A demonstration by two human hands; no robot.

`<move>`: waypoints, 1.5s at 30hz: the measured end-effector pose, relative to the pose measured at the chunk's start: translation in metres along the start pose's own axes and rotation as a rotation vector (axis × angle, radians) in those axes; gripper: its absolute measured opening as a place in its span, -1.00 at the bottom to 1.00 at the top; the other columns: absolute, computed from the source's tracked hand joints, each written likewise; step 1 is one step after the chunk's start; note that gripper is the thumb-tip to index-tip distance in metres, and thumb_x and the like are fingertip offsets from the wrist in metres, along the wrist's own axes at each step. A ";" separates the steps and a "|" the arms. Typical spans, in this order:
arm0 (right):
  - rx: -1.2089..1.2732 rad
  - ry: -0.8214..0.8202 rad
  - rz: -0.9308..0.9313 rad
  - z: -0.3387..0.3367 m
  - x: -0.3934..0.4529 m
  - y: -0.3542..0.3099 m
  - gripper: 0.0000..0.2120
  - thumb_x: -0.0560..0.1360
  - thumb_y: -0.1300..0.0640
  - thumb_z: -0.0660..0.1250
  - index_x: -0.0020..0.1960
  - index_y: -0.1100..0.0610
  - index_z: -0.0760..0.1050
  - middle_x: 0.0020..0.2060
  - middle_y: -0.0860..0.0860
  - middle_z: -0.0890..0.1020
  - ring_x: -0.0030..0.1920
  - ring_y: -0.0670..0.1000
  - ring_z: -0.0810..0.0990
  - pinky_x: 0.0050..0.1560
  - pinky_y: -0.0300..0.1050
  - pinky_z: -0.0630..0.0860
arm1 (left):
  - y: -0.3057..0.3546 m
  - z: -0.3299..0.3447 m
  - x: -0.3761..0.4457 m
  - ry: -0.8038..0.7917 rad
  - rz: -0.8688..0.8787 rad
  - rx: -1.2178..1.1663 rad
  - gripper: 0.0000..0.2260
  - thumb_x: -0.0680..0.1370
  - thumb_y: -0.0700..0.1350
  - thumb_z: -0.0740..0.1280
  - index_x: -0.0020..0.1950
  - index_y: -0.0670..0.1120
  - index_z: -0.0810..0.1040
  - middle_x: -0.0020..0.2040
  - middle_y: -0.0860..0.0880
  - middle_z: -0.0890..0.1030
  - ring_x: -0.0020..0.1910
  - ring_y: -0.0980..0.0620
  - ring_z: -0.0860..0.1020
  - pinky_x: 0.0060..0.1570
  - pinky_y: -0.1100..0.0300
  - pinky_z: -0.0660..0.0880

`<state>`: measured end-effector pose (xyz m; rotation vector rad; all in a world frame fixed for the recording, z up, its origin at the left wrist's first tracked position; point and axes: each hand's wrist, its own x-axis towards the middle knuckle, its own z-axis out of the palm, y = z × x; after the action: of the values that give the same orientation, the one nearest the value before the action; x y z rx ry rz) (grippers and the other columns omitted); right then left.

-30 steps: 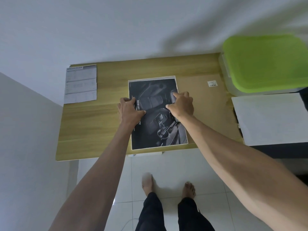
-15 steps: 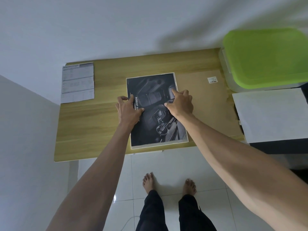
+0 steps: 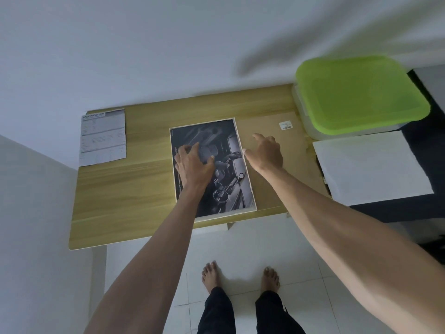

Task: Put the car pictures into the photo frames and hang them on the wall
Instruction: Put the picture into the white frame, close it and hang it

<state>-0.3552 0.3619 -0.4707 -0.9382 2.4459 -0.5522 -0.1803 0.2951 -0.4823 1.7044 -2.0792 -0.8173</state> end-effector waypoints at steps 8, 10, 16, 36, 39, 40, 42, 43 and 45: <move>0.027 0.058 0.113 -0.061 0.002 0.075 -0.47 0.55 0.01 0.38 0.49 0.05 0.40 0.39 0.15 0.46 0.38 0.20 0.45 0.27 0.07 0.48 | 0.103 0.063 -0.041 -0.195 0.081 -0.161 -0.48 0.56 -0.04 0.39 0.50 -0.13 0.40 0.39 -0.17 0.49 0.35 -0.14 0.48 0.32 -0.02 0.45; 0.041 0.044 0.146 -0.072 0.002 0.093 -0.46 0.54 0.03 0.38 0.49 0.06 0.39 0.40 0.15 0.46 0.40 0.21 0.44 0.31 0.08 0.47 | 0.115 0.076 -0.049 -0.230 0.074 -0.158 -0.47 0.56 -0.04 0.38 0.50 -0.16 0.39 0.39 -0.19 0.51 0.36 -0.15 0.48 0.32 -0.01 0.44; 0.091 -0.032 0.194 -0.081 0.005 0.127 -0.44 0.46 0.08 0.37 0.45 0.02 0.44 0.31 0.10 0.55 0.29 0.16 0.53 0.22 0.02 0.55 | 0.120 0.096 -0.057 -0.217 -0.008 -0.074 -0.45 0.56 -0.02 0.38 0.50 -0.18 0.38 0.44 -0.18 0.46 0.44 -0.16 0.40 0.38 -0.01 0.35; 0.121 -0.073 0.198 -0.073 0.021 0.154 -0.44 0.52 0.25 0.33 0.51 0.07 0.35 0.33 0.20 0.39 0.29 0.25 0.46 0.28 0.04 0.46 | 0.141 0.121 -0.053 -0.232 -0.292 0.035 -0.37 0.48 0.05 0.48 0.50 0.03 0.33 0.48 -0.20 0.26 0.46 -0.26 0.21 0.42 -0.17 0.24; 0.164 -0.090 0.200 -0.074 0.020 0.154 -0.36 0.46 0.16 0.41 0.51 -0.02 0.35 0.31 0.16 0.45 0.29 0.23 0.47 0.21 0.00 0.46 | 0.140 0.119 -0.049 -0.171 -0.351 -0.015 -0.34 0.41 0.05 0.56 0.45 0.10 0.38 0.47 -0.19 0.24 0.44 -0.25 0.24 0.41 -0.16 0.20; 0.183 -0.083 0.195 -0.074 0.021 0.155 -0.35 0.42 0.12 0.43 0.49 -0.06 0.38 0.28 0.13 0.51 0.28 0.22 0.49 0.18 -0.01 0.48 | 0.139 0.119 -0.047 -0.147 -0.359 -0.045 -0.35 0.39 0.05 0.57 0.42 0.11 0.40 0.45 -0.19 0.25 0.42 -0.25 0.26 0.40 -0.15 0.21; 0.210 -0.059 0.184 -0.075 0.023 0.158 -0.37 0.36 0.07 0.45 0.42 -0.10 0.45 0.20 0.05 0.60 0.24 0.22 0.53 0.08 -0.04 0.51 | 0.136 0.117 -0.046 -0.109 -0.332 -0.105 -0.38 0.37 0.02 0.59 0.38 0.12 0.44 0.41 -0.17 0.27 0.37 -0.23 0.31 0.37 -0.11 0.28; 0.215 -0.057 0.172 -0.076 0.023 0.159 -0.37 0.36 0.05 0.46 0.42 -0.11 0.45 0.20 0.02 0.62 0.25 0.21 0.52 0.08 -0.04 0.51 | 0.133 0.117 -0.045 -0.093 -0.301 -0.152 -0.39 0.37 -0.01 0.60 0.37 0.10 0.46 0.39 -0.17 0.27 0.34 -0.22 0.35 0.36 -0.06 0.32; 0.237 -0.082 0.160 -0.078 0.021 0.159 -0.31 0.41 0.03 0.47 0.51 -0.11 0.37 0.30 0.00 0.58 0.34 0.19 0.44 0.21 -0.01 0.50 | 0.128 0.113 -0.046 -0.085 -0.264 -0.236 -0.38 0.37 -0.07 0.60 0.39 0.04 0.48 0.37 -0.17 0.26 0.25 -0.15 0.42 0.28 0.09 0.38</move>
<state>-0.4932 0.4722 -0.4943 -0.6499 2.2954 -0.7131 -0.3352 0.3802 -0.4866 1.8605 -1.7464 -1.1815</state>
